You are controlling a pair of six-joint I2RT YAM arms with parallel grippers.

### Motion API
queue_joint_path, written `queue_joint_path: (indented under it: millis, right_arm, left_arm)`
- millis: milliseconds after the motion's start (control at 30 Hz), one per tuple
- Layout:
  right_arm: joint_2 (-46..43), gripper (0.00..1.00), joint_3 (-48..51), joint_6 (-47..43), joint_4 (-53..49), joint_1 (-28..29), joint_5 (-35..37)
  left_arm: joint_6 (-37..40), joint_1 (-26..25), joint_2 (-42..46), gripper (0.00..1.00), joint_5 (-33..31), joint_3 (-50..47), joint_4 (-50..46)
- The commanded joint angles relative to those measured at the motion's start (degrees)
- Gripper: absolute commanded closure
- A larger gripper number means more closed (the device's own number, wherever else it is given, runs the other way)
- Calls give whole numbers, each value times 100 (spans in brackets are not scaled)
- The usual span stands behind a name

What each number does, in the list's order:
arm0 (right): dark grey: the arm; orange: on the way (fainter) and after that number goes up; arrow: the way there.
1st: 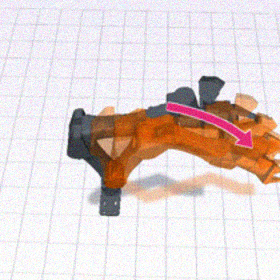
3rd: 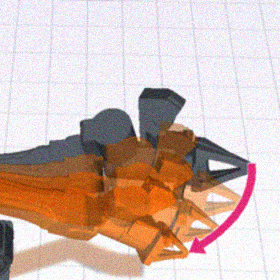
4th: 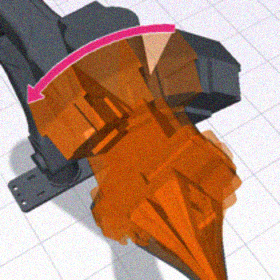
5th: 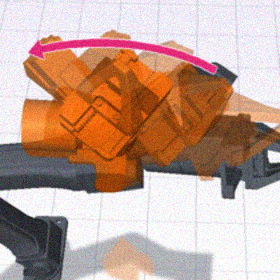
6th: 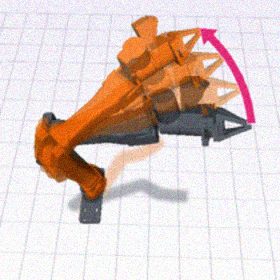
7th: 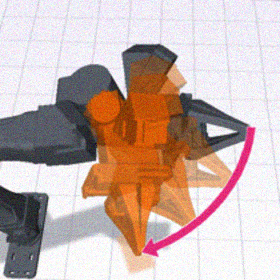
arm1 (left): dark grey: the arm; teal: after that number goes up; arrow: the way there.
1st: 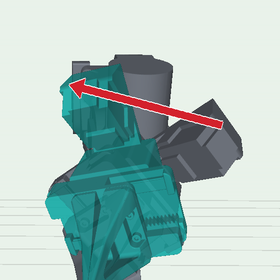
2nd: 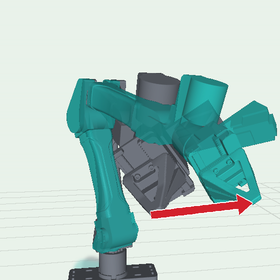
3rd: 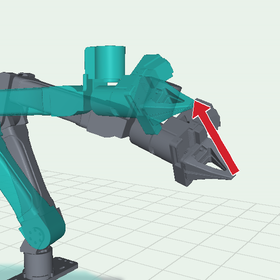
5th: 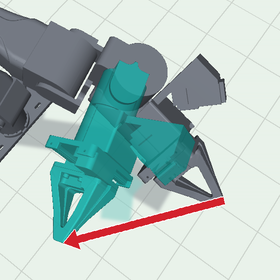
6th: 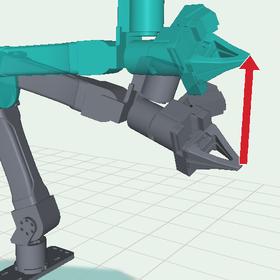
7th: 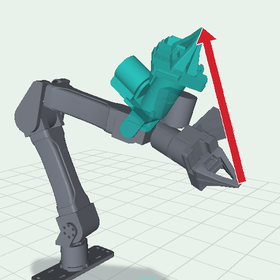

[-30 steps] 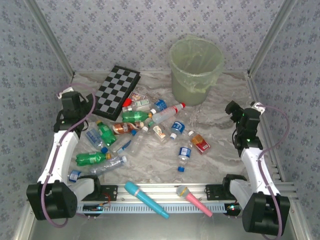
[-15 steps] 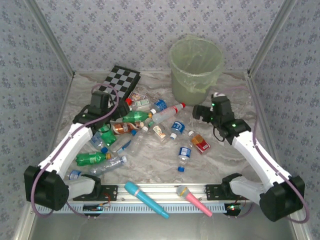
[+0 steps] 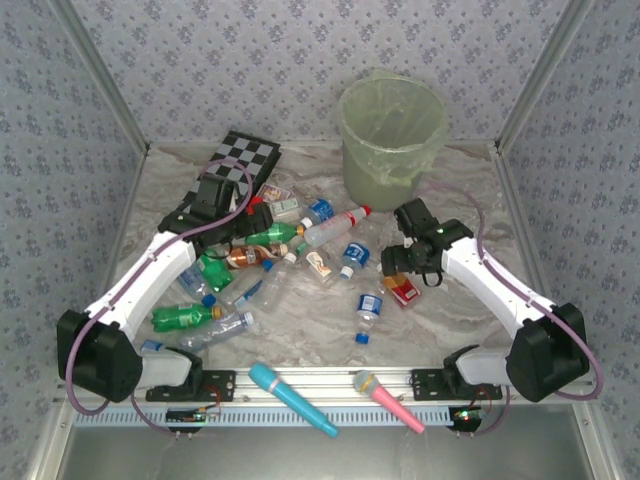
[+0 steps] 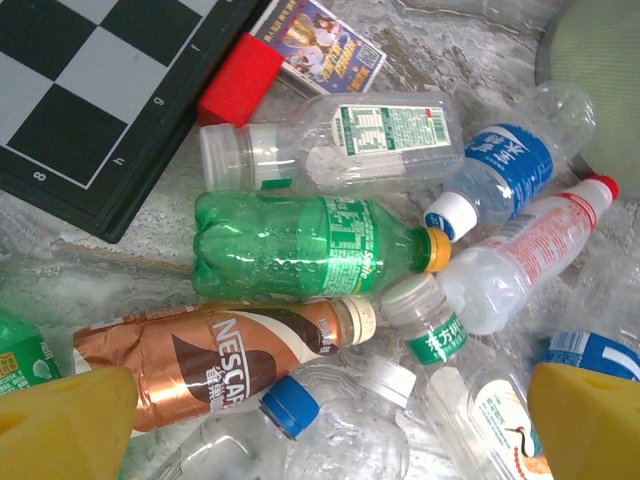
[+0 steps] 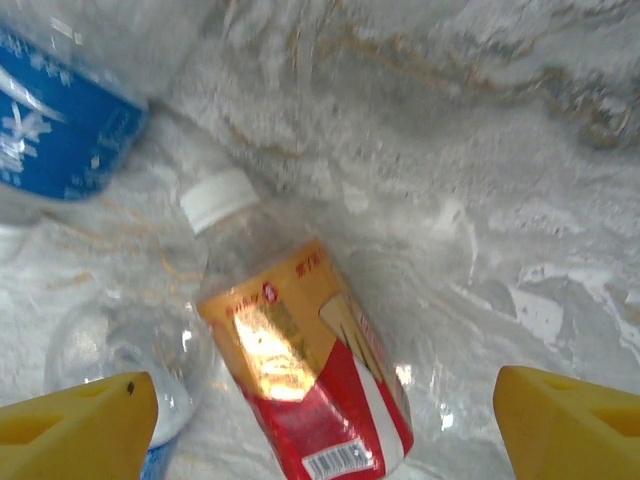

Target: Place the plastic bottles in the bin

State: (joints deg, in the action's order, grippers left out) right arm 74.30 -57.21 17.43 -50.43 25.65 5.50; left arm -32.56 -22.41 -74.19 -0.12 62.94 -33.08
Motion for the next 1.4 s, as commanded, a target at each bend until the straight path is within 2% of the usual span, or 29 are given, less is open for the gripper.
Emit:
queue_joint_path:
  millis: [0, 167, 367, 767, 933, 1067, 1167, 1367]
  right_arm:
    - [186, 14, -29, -274, -585, 28, -496]
    - [744, 21, -358, -282, -733, 14, -429]
    - [1157, 20, -296, -441, -729, 31, -467]
    - [2095, 21, -305, -662, -285, -55, -550]
    - [2326, 22, -309, -671, -78, -51, -612]
    - [2383, 25, -285, -671, 38, -58, -550]
    - [2323, 32, -232, -634, 12, -58, -565]
    - [1845, 35, -109, -444, -65, -58, -444]
  left_arm:
    - [452, -60, -7, 0, 104, 209, -247]
    - [657, -117, -136, 0, 175, 384, -427]
    - [665, -132, -220, 0, 491, 490, -331]
    - [72, -132, -227, 0, 158, 505, -295]
    - [100, -132, -174, 0, 150, 492, -266]
    - [130, -132, -136, 0, 337, 549, -322]
    - [203, -132, -79, 0, 459, 553, -329]
    - [276, -129, 34, 0, 626, 573, -261]
